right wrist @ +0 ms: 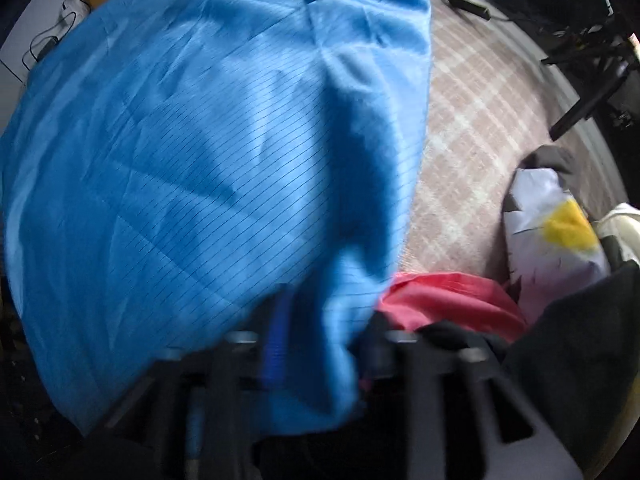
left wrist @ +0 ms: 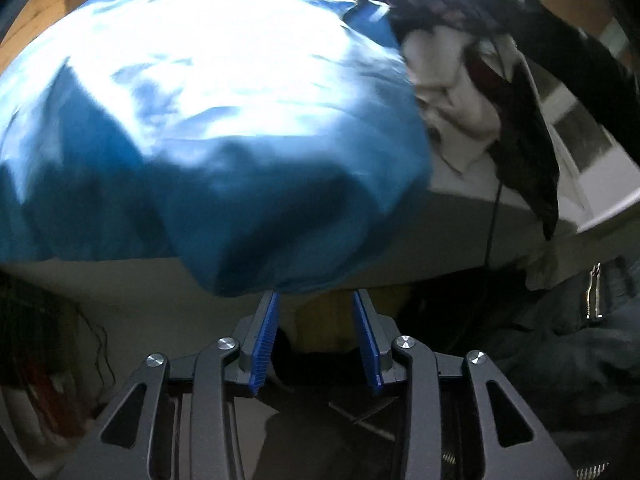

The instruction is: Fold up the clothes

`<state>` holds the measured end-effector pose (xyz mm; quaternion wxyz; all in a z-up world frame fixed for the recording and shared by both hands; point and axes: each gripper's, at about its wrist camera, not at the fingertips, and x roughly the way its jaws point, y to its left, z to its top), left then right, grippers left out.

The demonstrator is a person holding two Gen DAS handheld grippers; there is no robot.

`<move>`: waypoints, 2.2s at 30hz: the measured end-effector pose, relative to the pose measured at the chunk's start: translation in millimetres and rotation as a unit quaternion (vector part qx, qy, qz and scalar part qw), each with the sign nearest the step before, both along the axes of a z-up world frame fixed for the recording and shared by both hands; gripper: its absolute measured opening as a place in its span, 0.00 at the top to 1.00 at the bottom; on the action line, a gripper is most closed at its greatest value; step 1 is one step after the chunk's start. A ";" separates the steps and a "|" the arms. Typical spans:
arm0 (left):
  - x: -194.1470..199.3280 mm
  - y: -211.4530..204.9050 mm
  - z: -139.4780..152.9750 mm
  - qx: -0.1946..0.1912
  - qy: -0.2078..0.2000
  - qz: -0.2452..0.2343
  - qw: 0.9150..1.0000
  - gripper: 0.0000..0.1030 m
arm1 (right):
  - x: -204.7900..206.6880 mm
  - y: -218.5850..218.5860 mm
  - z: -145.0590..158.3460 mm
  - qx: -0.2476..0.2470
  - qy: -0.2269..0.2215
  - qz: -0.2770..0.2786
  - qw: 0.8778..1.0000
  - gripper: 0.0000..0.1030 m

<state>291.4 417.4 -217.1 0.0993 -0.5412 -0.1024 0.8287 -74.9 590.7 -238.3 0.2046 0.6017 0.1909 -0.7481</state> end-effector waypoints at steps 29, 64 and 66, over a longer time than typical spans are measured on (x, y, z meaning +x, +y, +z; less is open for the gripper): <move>-39.3 6.0 -7.6 0.039 0.020 0.036 0.998 0.99 | 48.2 43.0 -10.4 -0.021 -0.006 -0.032 0.999 0.94; -9.2 -161.6 -13.9 0.242 -0.058 0.235 0.940 0.73 | -52.5 -128.9 73.3 -0.150 0.009 -0.040 0.988 0.53; -21.0 -150.3 -26.8 0.254 -0.065 0.229 0.937 0.73 | -49.9 -118.8 56.4 -0.137 0.001 -0.050 0.989 0.53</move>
